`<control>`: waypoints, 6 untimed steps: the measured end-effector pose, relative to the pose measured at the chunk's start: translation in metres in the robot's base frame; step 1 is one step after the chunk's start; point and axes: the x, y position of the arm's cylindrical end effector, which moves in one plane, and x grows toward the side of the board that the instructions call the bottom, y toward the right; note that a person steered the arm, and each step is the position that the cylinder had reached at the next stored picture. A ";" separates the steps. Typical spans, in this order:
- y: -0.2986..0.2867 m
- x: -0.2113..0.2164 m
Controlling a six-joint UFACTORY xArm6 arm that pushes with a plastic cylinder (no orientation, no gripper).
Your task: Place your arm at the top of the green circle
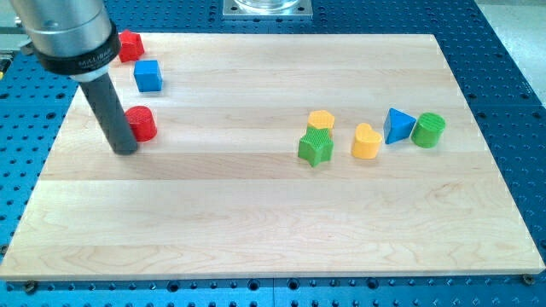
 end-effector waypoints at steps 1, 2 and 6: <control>0.022 -0.019; 0.040 -0.034; 0.237 -0.053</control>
